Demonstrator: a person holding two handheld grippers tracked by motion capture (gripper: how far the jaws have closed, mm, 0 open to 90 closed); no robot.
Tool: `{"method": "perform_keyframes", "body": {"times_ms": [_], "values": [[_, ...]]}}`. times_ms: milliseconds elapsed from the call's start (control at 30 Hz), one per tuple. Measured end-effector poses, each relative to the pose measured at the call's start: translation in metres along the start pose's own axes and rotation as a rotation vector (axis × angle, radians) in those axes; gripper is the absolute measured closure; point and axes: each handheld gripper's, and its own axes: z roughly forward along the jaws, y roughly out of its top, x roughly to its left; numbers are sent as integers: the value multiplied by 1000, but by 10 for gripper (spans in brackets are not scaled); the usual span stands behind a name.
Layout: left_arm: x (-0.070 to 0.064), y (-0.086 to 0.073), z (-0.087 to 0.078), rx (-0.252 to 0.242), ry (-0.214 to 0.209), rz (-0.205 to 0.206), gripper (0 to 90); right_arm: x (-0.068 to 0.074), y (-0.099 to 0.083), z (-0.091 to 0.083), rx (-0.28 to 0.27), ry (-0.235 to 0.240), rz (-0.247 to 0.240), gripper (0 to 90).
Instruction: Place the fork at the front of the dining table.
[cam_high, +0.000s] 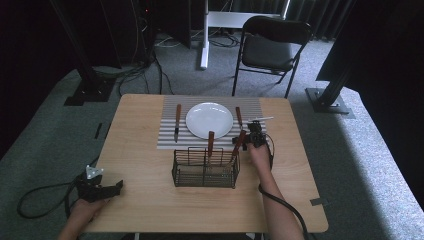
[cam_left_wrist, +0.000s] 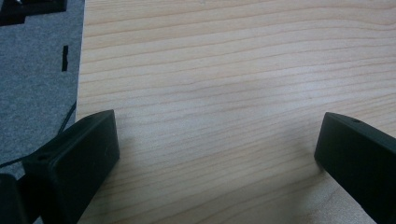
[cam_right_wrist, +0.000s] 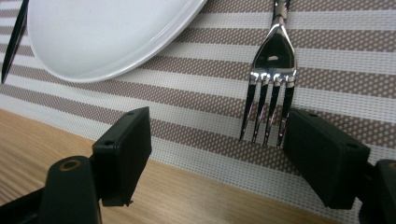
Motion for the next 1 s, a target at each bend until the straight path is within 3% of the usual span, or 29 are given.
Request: {"method": "perform_keyframes", "body": {"times_ms": [400,500,567,600,633,767,867,1000], "values": [[0,0,0,0,0,0,0,9,1,4,21,18,-48,223],[0,0,0,0,0,0,0,5,0,-7,-72,14,-35,223],[0,0,0,0,0,0,0,3,-2,-13,-129,-21,-47,223],[0,0,0,0,0,0,0,3,-2,-13,-129,-21,-47,223],[0,0,0,0,0,0,0,0,-4,-18,-165,2,-59,216],[0,0,0,0,0,0,0,-2,-9,-23,-215,27,-94,193],[0,0,0,0,0,0,0,-3,-12,-24,-222,26,-100,180],[0,0,0,0,0,0,0,-4,-17,-25,-231,-10,-116,177]]}}
